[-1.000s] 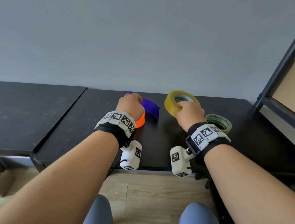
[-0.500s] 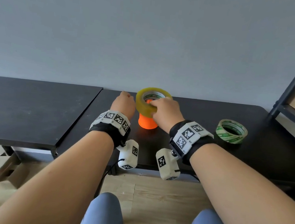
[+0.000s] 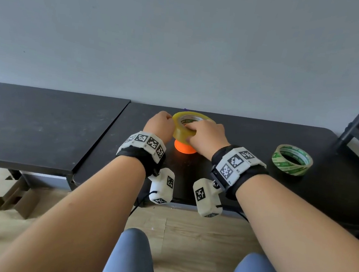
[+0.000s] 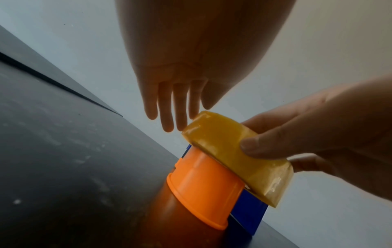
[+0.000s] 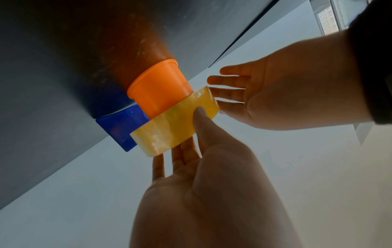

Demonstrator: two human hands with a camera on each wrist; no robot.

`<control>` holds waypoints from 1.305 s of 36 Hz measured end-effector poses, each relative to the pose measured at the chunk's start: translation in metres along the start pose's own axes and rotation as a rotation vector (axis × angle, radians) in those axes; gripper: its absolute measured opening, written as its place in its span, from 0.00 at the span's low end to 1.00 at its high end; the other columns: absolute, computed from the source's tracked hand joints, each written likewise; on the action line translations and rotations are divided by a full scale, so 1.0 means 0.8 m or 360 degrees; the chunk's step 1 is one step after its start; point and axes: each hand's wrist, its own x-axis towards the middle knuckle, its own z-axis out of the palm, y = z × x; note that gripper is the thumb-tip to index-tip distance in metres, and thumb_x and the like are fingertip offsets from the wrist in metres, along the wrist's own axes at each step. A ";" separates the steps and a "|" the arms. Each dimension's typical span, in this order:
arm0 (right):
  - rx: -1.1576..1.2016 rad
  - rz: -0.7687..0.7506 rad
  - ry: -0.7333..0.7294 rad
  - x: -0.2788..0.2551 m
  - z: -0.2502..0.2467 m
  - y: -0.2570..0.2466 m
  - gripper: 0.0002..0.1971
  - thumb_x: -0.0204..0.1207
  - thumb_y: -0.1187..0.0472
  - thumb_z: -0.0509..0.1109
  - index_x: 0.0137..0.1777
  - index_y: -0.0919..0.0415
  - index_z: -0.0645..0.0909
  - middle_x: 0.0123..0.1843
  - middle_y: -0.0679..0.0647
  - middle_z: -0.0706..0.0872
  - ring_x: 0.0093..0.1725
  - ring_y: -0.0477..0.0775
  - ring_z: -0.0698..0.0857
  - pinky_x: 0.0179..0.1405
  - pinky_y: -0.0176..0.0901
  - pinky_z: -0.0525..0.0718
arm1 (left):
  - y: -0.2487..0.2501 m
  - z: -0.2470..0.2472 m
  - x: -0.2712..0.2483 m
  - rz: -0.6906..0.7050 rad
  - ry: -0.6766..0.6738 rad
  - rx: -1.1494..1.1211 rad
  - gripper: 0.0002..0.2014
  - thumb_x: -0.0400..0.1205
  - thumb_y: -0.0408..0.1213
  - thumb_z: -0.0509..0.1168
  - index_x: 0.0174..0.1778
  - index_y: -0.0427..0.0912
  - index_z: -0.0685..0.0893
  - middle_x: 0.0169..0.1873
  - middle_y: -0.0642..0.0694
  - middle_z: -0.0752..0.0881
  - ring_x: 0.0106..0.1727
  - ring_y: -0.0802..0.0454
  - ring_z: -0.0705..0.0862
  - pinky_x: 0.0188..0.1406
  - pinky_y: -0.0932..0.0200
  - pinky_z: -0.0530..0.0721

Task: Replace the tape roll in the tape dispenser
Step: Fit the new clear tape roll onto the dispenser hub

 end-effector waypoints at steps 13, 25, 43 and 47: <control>0.0060 -0.0092 -0.0208 -0.012 0.004 0.004 0.22 0.76 0.56 0.72 0.72 0.51 0.81 0.69 0.52 0.84 0.68 0.56 0.81 0.64 0.47 0.79 | -0.005 0.007 -0.002 -0.0092 -0.0229 0.0105 0.20 0.87 0.28 0.52 0.73 0.33 0.79 0.71 0.35 0.81 0.71 0.38 0.80 0.67 0.50 0.79; 0.0141 0.0016 -0.0342 -0.011 0.010 0.011 0.25 0.73 0.56 0.76 0.71 0.54 0.79 0.65 0.53 0.82 0.64 0.55 0.81 0.61 0.45 0.82 | -0.013 0.020 0.006 -0.0029 -0.0431 0.0380 0.14 0.87 0.33 0.55 0.63 0.36 0.82 0.62 0.38 0.85 0.63 0.40 0.84 0.61 0.52 0.80; 0.0816 0.0251 -0.0006 -0.001 -0.002 0.022 0.24 0.76 0.54 0.72 0.73 0.54 0.78 0.66 0.56 0.85 0.65 0.59 0.82 0.64 0.49 0.79 | 0.007 0.007 0.005 -0.0046 -0.0185 -0.0499 0.10 0.79 0.44 0.57 0.40 0.44 0.79 0.39 0.40 0.82 0.40 0.45 0.79 0.43 0.51 0.79; 0.1311 0.0384 0.0102 -0.006 -0.014 0.032 0.18 0.75 0.57 0.74 0.64 0.60 0.85 0.57 0.58 0.89 0.57 0.58 0.87 0.55 0.47 0.83 | 0.028 0.006 0.000 -0.0089 -0.0334 -0.0744 0.12 0.87 0.44 0.56 0.53 0.40 0.80 0.47 0.40 0.86 0.45 0.44 0.83 0.50 0.49 0.84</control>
